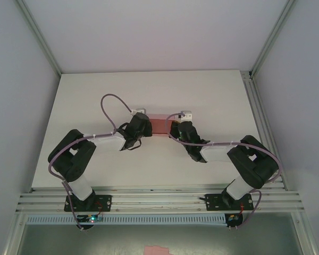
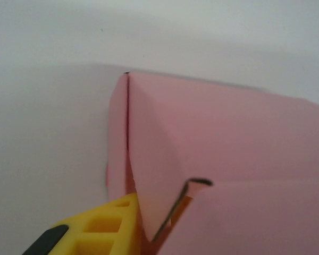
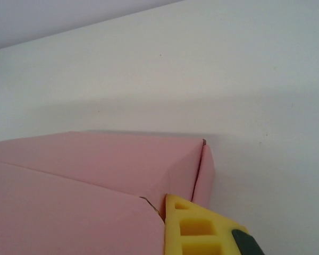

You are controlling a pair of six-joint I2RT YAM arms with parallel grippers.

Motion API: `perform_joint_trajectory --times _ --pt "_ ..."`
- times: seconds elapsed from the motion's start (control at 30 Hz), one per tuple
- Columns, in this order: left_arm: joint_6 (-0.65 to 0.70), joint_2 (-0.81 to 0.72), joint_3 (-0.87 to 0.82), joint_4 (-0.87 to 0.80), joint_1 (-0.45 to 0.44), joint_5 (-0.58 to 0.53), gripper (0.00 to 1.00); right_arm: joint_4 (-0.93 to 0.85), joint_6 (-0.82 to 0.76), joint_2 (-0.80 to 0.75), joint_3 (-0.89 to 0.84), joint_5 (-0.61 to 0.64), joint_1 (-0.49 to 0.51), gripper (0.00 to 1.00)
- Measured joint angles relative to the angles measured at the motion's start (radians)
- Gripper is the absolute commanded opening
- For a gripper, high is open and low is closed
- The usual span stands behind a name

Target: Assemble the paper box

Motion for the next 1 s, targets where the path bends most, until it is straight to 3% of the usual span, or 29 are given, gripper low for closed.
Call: perform_joint_trajectory --times 0.07,0.1,0.13,0.23,0.4,0.5,0.63,0.9,1.0 --pt "0.009 -0.041 0.0 -0.054 -0.006 0.004 0.5 0.008 -0.008 0.001 -0.003 0.002 0.008 0.0" --pt "0.014 -0.067 0.0 -0.082 -0.008 0.007 0.68 0.009 -0.015 0.003 -0.004 0.004 0.012 0.0" --pt "0.021 -0.093 0.0 -0.109 -0.008 0.012 0.8 0.011 -0.02 0.005 -0.004 0.006 0.015 0.0" --pt "0.029 -0.19 -0.002 -0.184 -0.009 0.026 1.0 0.014 -0.034 0.013 -0.003 0.02 0.027 0.0" --pt "0.023 -0.38 -0.007 -0.316 -0.009 0.046 1.0 0.01 -0.063 0.021 0.006 0.034 0.041 0.0" --pt "-0.008 -0.419 0.047 -0.441 0.004 0.017 1.0 0.009 -0.102 0.021 0.006 0.029 0.041 0.0" --pt "-0.031 -0.33 0.198 -0.55 0.084 0.03 1.0 0.008 -0.18 0.021 0.005 0.009 0.046 0.0" --pt "0.02 -0.023 0.328 -0.533 0.203 0.189 1.0 0.07 -0.309 0.063 0.002 -0.023 0.047 0.0" --pt "0.04 0.057 0.328 -0.515 0.211 0.254 0.92 0.101 -0.343 0.079 -0.006 -0.038 0.047 0.0"
